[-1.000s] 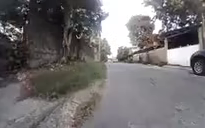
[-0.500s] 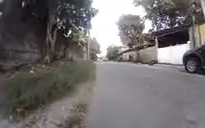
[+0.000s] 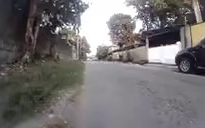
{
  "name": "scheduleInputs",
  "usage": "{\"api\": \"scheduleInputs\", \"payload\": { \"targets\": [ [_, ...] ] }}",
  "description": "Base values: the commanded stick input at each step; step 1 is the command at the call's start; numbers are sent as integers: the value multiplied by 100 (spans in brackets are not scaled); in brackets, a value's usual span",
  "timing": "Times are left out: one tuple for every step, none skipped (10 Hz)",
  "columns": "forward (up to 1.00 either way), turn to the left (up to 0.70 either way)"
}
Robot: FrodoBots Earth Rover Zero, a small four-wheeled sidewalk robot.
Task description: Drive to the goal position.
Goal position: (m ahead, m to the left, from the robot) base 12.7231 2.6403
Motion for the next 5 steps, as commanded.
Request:
{"api": "scheduleInputs", "payload": {
  "targets": [
    [100,-27],
    [100,1],
    [100,10],
    [100,10],
    [100,10]
  ]
}}
